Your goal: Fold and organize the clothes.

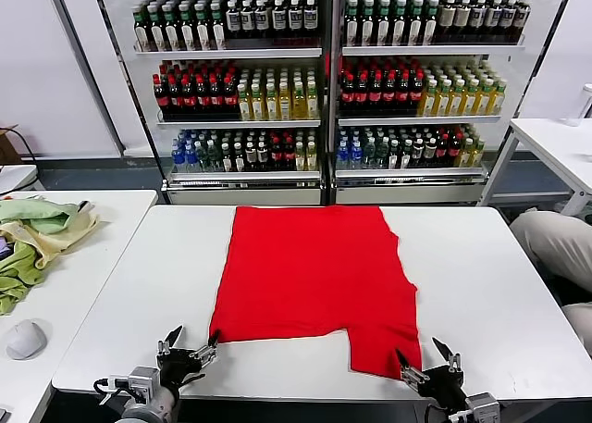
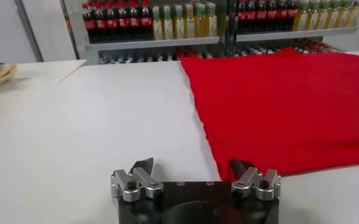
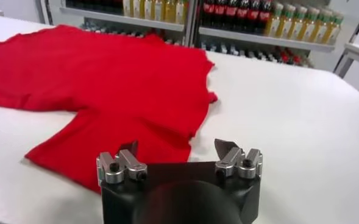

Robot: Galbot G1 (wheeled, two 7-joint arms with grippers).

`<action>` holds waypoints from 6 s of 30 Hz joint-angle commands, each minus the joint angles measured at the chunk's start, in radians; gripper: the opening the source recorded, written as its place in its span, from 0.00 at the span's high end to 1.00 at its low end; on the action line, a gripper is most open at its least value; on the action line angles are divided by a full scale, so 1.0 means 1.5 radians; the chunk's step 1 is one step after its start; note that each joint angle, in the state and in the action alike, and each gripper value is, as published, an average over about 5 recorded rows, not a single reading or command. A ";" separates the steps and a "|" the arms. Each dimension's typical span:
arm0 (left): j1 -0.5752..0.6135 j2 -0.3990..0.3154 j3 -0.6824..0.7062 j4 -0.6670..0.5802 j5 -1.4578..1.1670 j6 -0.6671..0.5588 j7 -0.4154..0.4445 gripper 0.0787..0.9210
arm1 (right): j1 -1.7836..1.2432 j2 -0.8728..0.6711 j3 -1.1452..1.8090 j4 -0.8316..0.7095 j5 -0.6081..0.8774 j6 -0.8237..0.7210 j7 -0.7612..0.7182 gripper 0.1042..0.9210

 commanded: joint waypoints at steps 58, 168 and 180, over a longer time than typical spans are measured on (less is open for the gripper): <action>0.027 0.123 -0.108 -0.134 -0.109 0.023 0.028 0.98 | 0.084 -0.068 0.108 0.139 0.189 -0.102 0.019 0.98; -0.018 0.067 -0.013 -0.047 -0.081 0.078 0.072 0.99 | 0.127 0.037 -0.014 -0.007 0.065 -0.125 0.010 0.98; 0.124 0.099 -0.066 -0.154 -0.040 0.068 0.070 0.99 | -0.060 -0.003 0.093 0.143 0.062 -0.125 0.011 0.98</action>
